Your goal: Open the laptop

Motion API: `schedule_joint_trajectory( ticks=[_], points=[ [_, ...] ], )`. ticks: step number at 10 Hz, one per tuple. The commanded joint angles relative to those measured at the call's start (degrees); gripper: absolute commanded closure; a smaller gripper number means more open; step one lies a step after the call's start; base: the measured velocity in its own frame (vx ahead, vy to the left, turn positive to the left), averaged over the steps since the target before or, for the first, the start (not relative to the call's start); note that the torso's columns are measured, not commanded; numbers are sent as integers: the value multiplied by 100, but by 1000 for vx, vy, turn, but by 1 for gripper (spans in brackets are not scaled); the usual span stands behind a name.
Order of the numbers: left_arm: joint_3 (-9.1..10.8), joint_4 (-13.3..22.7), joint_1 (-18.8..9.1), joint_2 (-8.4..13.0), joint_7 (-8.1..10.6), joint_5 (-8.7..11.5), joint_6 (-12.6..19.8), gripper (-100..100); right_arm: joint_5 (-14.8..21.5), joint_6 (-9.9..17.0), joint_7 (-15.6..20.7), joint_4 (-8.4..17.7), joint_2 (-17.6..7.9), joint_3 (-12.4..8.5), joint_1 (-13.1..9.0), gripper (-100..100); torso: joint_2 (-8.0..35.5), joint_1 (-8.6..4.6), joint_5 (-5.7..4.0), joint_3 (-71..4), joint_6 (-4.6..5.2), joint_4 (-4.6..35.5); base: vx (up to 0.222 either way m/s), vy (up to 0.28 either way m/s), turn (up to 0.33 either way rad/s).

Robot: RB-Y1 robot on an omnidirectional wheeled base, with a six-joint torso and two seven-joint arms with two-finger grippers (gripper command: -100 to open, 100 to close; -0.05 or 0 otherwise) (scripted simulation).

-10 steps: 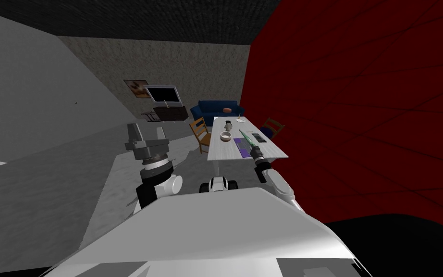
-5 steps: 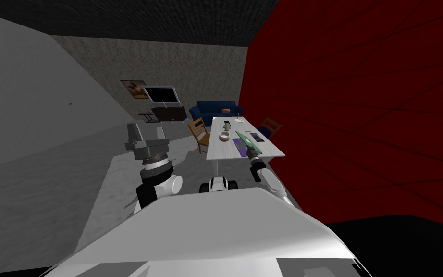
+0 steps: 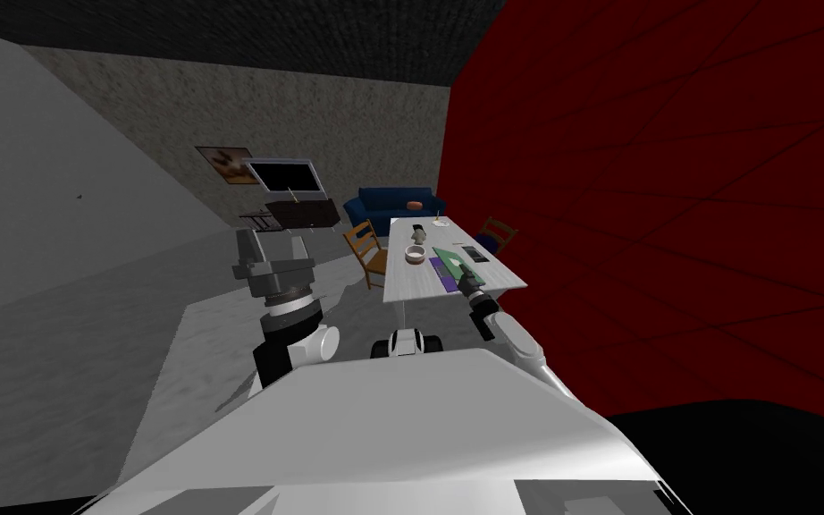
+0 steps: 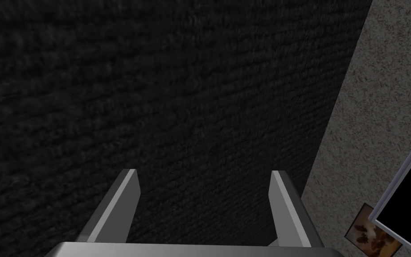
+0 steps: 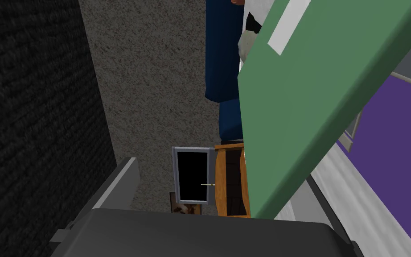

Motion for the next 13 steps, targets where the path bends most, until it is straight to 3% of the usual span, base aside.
schedule_joint_trajectory(
  ticks=[1,6,7,8,13],
  points=[
    [0,0,0,0,0,0,0,0,-131,-113,-103,-144,-220,-170,112,-100,10,-13,-2,7,4,4,37,53,-32],
    [0,0,0,0,0,0,0,0,-640,-305,-393,-562,-994,-549,424,-100,8,6,2,5,1,2,36,66,-76],
    [0,0,0,0,0,0,0,0,-585,-279,-361,-485,-912,-504,376,-100,6,6,2,4,0,2,20,46,-22],
    [0,0,-1,1,0,0,0,0,-595,-285,-371,-491,-925,-509,383,0,11,-19,-6,7,-1,2,3,11,6],
    [1,1,-1,1,0,0,0,0,-594,-293,-371,-472,-921,-491,398,0,10,-9,-2,7,3,4,0,1,1]
  ],
)
